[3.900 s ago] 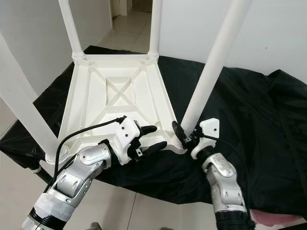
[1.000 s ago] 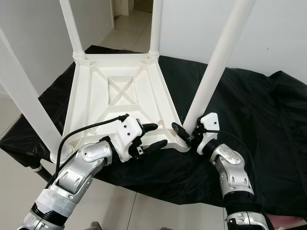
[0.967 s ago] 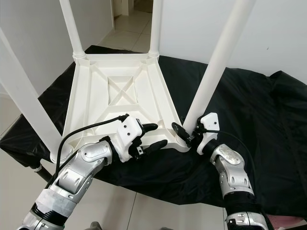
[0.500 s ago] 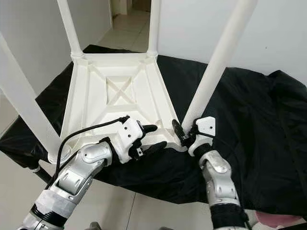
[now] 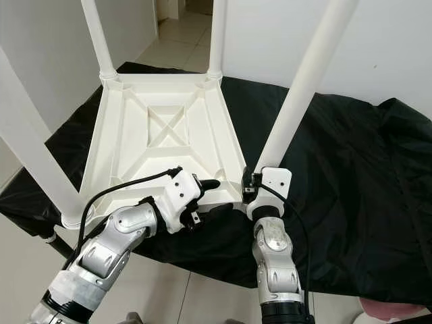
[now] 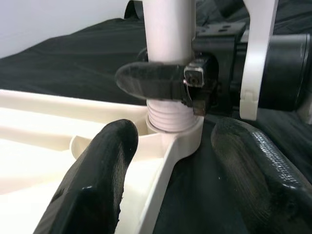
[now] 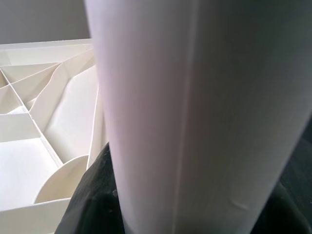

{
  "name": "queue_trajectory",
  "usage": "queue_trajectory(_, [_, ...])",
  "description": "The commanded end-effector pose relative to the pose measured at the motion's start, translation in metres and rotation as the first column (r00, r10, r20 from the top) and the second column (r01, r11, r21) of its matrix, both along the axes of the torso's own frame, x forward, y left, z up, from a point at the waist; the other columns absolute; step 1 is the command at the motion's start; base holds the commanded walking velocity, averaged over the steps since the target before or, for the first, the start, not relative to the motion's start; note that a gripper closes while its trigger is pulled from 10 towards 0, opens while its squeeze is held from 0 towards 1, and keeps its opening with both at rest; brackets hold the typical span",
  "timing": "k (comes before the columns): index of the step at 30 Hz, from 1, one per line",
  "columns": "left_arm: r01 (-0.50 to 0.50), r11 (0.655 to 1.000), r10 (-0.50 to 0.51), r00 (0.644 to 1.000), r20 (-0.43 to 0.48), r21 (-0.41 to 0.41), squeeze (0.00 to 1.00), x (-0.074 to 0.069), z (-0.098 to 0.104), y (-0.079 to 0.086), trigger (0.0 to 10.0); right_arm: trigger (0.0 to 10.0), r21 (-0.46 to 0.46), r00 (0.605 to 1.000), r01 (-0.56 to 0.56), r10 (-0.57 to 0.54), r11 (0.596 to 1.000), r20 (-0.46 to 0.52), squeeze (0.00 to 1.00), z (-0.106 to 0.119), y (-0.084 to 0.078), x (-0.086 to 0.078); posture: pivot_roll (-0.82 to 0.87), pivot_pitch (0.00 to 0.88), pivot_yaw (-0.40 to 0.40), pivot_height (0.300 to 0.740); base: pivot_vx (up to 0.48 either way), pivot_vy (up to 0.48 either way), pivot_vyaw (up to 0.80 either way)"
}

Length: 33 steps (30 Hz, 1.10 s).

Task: Building children table

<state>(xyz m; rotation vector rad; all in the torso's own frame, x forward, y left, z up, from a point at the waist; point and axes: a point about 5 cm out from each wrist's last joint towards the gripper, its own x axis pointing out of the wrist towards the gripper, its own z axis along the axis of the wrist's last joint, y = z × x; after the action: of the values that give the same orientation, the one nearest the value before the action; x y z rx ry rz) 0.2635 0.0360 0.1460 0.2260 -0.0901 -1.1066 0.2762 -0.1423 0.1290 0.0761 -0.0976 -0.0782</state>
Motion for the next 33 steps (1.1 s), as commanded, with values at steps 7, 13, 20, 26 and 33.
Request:
queue_trajectory(7, [-0.040,0.999,0.040,0.999,0.000,0.009,0.00,-0.002,-0.003,0.005,10.0,10.0,0.026,0.999,0.051,-0.052,0.998,0.008,1.00,0.004,-0.004,-0.003,-0.04,0.000,-0.058,0.740,0.000,0.000,0.00])
queue_trajectory(13, [-0.038,0.999,0.038,0.999,0.001,0.013,0.00,-0.003,-0.003,0.006,10.0,10.0,-0.014,0.999,-0.029,0.029,0.999,0.030,1.00,0.007,-0.016,-0.002,-0.04,0.000,-0.059,0.740,0.000,0.000,0.00])
queue_trajectory(20, [-0.035,0.999,0.035,0.999,0.001,0.019,0.00,-0.003,-0.004,0.008,10.0,10.0,-0.068,0.965,-0.260,0.262,0.963,0.021,0.00,0.002,-0.030,-0.003,-0.04,0.000,-0.055,0.740,0.000,0.000,0.00])
queue_trajectory(26, [-0.022,0.999,0.022,1.000,0.005,0.034,0.00,-0.004,-0.005,0.007,10.0,10.0,-0.131,0.893,-0.447,0.449,0.885,-0.015,0.00,0.000,-0.034,0.000,-0.04,0.000,-0.049,0.740,0.000,0.000,0.00])
queue_trajectory(33, [-0.005,0.999,0.004,1.000,0.009,0.035,0.00,-0.004,-0.004,0.005,10.0,4.4,-0.180,0.823,-0.564,0.566,0.806,-0.046,0.00,0.003,-0.040,0.012,-0.04,0.000,-0.041,0.740,0.000,0.000,0.00])
